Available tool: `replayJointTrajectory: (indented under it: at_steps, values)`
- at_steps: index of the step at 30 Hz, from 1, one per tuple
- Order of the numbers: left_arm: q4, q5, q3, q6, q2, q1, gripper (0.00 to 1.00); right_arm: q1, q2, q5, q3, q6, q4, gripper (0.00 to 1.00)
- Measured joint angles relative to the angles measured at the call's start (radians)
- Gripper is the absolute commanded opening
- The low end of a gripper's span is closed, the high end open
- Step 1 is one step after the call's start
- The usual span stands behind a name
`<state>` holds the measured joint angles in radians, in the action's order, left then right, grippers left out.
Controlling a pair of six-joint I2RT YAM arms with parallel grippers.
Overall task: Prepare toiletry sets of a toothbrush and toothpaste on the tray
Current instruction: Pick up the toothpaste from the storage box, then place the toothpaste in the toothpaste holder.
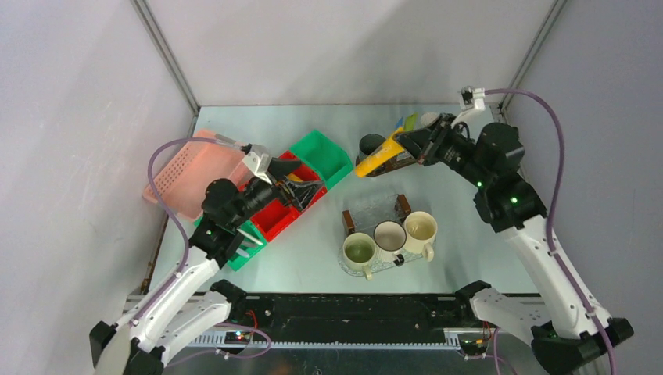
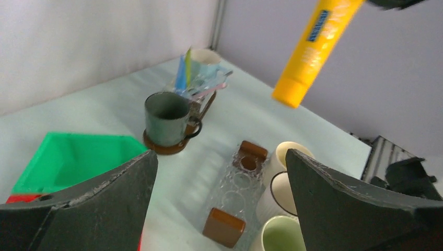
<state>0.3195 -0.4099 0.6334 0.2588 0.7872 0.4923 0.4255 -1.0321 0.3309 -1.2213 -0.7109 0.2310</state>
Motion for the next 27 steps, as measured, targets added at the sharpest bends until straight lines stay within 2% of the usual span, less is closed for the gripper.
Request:
replayJointTrajectory:
  at_steps: [9,12,18,23,27]
  values:
    - [-0.357,0.235,0.126,-0.005,0.019,0.0,1.0,-0.031,0.178,-0.054,0.097,0.524,0.084,0.0]
    - [-0.446,0.303,0.161,-0.005,0.045,0.0,1.0,-0.031,0.188,-0.023,0.127,0.71,0.13,0.0]
    - [-0.546,0.419,0.163,-0.007,0.052,0.0,1.0,-0.058,0.143,0.058,0.164,0.979,0.211,0.0]
    - [-0.571,0.487,0.161,-0.027,0.052,0.0,1.0,-0.11,0.109,0.195,0.241,1.106,0.215,0.0]
    - [-0.563,0.524,0.132,-0.054,0.04,0.0,1.0,-0.146,0.077,0.307,0.329,1.143,0.15,0.0]
